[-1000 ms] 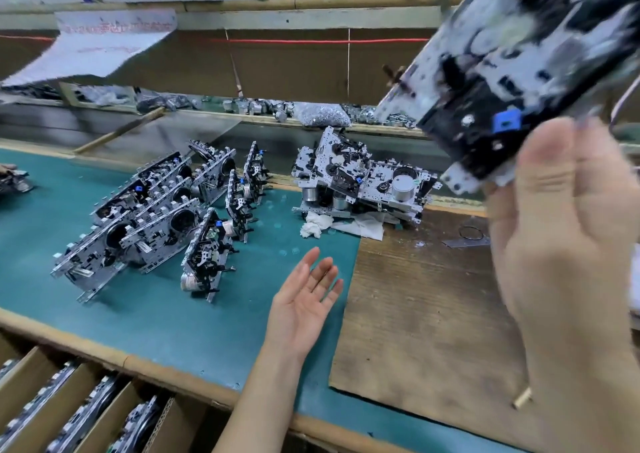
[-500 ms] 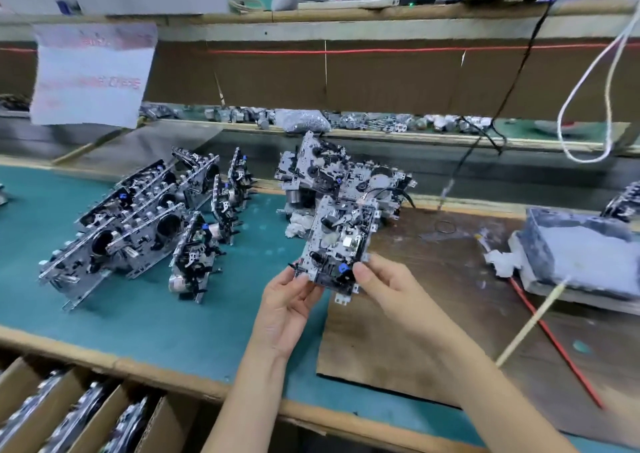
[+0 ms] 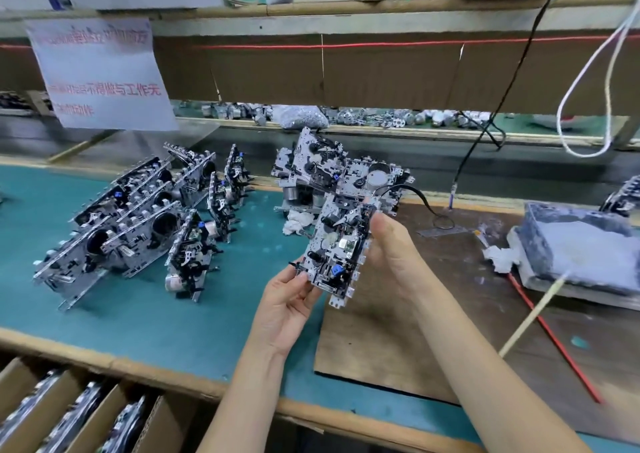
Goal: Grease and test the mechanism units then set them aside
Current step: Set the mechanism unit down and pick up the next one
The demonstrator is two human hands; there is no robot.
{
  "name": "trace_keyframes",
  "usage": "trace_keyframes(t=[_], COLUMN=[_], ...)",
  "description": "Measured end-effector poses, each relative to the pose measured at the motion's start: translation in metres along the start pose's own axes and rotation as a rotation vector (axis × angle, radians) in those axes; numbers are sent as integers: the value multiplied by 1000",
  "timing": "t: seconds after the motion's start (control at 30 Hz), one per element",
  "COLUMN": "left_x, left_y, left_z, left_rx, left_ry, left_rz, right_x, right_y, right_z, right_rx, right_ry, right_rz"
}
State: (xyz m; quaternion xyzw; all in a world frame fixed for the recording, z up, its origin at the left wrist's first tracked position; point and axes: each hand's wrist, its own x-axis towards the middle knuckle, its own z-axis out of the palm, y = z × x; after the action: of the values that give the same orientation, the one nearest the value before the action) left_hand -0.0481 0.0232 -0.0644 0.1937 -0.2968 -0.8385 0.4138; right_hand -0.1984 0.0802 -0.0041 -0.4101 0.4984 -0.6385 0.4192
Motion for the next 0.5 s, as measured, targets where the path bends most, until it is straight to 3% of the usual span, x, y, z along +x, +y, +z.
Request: trace_keyframes(t=[0.1,0.2,0.27,0.5], left_x=[0,-3,-2,-5], left_y=[1,2,0,1], left_z=[-1,2,2,8], left_rx=[-54,-60,-37,-6], left_ry=[5,47,62,54], left_rz=[5,5,6,7], right_x=[4,18,22,23], right_y=[-6,-7,-8,-12], right_z=[-4,-10,-13,-22], right_rx=[-94,-128,-157,-159], right_ry=[17,294,382,410], right_rz=[29,25,17,71])
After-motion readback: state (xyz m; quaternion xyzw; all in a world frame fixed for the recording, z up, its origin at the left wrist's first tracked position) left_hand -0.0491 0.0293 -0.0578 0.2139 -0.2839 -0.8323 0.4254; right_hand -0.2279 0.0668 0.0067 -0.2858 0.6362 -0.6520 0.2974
